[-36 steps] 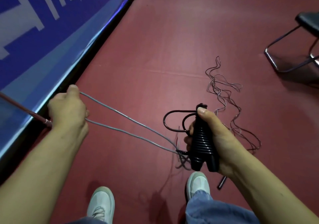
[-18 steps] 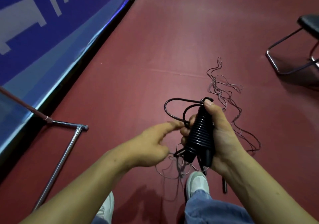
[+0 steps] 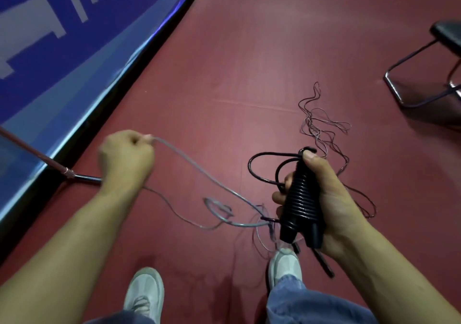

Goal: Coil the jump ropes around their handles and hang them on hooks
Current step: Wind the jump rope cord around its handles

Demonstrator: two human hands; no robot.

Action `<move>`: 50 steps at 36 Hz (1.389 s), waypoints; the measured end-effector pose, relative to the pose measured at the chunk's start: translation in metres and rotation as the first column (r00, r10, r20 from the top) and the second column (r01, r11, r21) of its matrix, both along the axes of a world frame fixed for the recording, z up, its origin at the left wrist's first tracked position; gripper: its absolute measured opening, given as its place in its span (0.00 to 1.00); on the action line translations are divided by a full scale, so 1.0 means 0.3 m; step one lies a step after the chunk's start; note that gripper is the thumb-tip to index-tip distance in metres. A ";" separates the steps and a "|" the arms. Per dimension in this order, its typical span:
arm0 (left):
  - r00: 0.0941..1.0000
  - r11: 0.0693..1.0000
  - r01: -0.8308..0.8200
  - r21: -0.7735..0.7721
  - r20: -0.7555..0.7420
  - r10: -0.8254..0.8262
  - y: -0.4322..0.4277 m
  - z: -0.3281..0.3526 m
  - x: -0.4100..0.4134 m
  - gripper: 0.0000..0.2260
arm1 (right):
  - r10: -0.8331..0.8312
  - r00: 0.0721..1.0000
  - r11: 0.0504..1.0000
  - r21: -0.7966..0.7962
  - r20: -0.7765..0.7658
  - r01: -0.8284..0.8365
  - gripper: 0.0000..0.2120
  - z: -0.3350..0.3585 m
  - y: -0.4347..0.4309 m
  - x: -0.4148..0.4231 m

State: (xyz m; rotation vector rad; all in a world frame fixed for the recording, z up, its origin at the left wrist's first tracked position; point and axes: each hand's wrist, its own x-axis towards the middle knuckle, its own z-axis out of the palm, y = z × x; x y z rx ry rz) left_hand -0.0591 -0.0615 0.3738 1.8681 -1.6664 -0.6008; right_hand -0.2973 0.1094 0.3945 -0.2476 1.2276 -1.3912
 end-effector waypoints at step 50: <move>0.767 0.772 0.636 -0.008 -0.108 -0.633 0.168 -0.011 -0.200 0.14 | -0.065 0.995 0.991 -0.109 0.078 0.073 0.18 0.034 -0.031 0.017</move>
